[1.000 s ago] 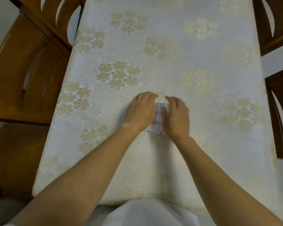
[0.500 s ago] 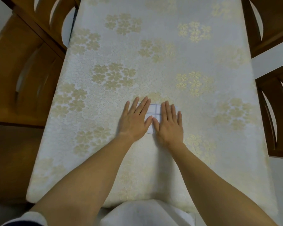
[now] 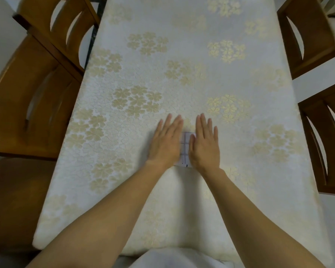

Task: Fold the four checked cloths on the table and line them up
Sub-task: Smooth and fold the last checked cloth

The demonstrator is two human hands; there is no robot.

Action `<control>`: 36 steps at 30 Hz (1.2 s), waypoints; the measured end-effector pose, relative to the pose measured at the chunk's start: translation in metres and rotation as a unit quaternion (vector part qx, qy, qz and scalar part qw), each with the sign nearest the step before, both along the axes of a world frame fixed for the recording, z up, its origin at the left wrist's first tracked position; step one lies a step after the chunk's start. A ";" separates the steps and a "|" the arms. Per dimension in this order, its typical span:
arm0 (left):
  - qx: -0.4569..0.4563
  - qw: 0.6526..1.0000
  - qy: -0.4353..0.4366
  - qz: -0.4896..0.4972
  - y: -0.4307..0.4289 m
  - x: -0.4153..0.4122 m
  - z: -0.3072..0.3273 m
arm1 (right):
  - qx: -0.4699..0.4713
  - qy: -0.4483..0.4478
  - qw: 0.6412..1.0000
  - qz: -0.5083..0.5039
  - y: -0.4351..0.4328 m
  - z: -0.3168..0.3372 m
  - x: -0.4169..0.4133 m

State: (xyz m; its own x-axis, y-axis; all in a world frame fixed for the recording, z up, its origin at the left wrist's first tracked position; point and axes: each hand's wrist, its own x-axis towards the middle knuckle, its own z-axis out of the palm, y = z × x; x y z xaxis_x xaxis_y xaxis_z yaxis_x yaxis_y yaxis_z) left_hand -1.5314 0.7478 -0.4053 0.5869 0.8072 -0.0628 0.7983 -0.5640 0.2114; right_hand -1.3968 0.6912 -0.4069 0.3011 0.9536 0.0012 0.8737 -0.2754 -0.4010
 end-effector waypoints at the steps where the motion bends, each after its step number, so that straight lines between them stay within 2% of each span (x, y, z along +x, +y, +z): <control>1: -0.012 1.000 0.010 -0.019 -0.003 0.010 -0.001 | -0.002 0.038 0.999 0.014 0.005 -0.002 -0.006; 5: -0.068 0.996 0.059 -0.025 -0.013 0.016 -0.022 | -0.047 0.121 0.991 0.038 0.001 -0.023 -0.012; 9: -0.021 0.995 0.092 -0.024 -0.017 0.007 -0.032 | -0.081 0.017 0.994 0.077 -0.015 -0.037 -0.008; 12: -0.028 0.996 0.083 -0.005 -0.014 0.001 -0.031 | -0.108 -0.048 0.991 0.059 -0.018 -0.038 0.000; 23: -0.055 0.988 0.104 0.102 -0.001 -0.042 -0.020 | -0.197 -0.061 0.978 -0.019 -0.036 -0.021 0.044; 25: -0.037 0.990 0.087 0.105 -0.001 -0.039 -0.014 | -0.156 -0.066 0.985 -0.021 -0.032 -0.010 0.035; 28: -0.006 0.997 0.060 0.056 -0.006 -0.011 -0.003 | -0.066 -0.047 0.995 0.054 -0.016 -0.003 -0.002; 30: -0.038 0.997 0.064 0.009 -0.008 0.003 -0.007 | -0.085 -0.024 0.993 0.080 -0.009 -0.011 -0.024; 33: -0.089 0.993 0.080 0.005 -0.006 -0.003 -0.022 | -0.139 -0.002 0.986 0.087 -0.016 -0.027 -0.030; 36: -0.067 0.994 0.085 0.004 -0.008 -0.019 -0.029 | -0.135 -0.031 0.986 0.097 -0.026 -0.034 -0.018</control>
State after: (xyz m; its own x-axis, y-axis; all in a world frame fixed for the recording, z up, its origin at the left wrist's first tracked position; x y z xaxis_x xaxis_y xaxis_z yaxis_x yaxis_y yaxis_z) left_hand -1.5506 0.7396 -0.4340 0.5522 0.7896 -0.2677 0.8333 -0.5331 0.1463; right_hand -1.4144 0.6656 -0.4410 0.1204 0.9616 -0.2468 0.9410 -0.1898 -0.2802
